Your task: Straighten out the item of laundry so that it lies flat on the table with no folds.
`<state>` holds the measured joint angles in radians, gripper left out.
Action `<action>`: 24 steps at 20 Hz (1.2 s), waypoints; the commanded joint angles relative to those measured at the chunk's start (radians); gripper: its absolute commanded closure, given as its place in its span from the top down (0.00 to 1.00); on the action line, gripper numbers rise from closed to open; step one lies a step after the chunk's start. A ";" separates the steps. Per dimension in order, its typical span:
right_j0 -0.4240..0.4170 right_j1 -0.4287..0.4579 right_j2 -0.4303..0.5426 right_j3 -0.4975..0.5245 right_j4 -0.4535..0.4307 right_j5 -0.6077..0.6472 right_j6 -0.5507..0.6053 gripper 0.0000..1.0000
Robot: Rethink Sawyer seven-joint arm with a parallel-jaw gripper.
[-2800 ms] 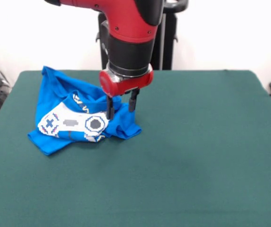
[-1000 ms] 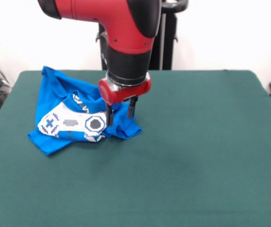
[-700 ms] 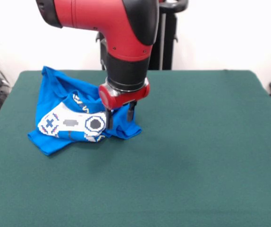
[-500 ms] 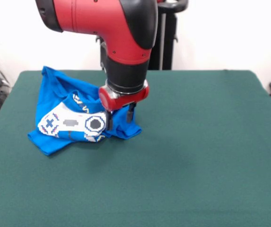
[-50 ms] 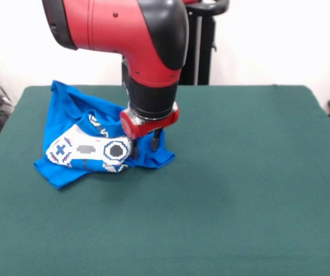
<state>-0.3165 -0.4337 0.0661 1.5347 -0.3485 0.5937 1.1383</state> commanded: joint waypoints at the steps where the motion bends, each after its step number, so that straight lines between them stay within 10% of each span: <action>1: 0.035 0.033 0.045 0.016 -0.002 0.015 0.123 0.00; 15: -0.040 0.007 0.130 0.033 0.023 -0.090 0.097 0.00; 24: -0.256 -0.105 0.397 0.205 0.079 -0.169 0.017 0.00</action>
<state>-0.4770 -0.4795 0.1965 1.5919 -0.3338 0.5505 1.1383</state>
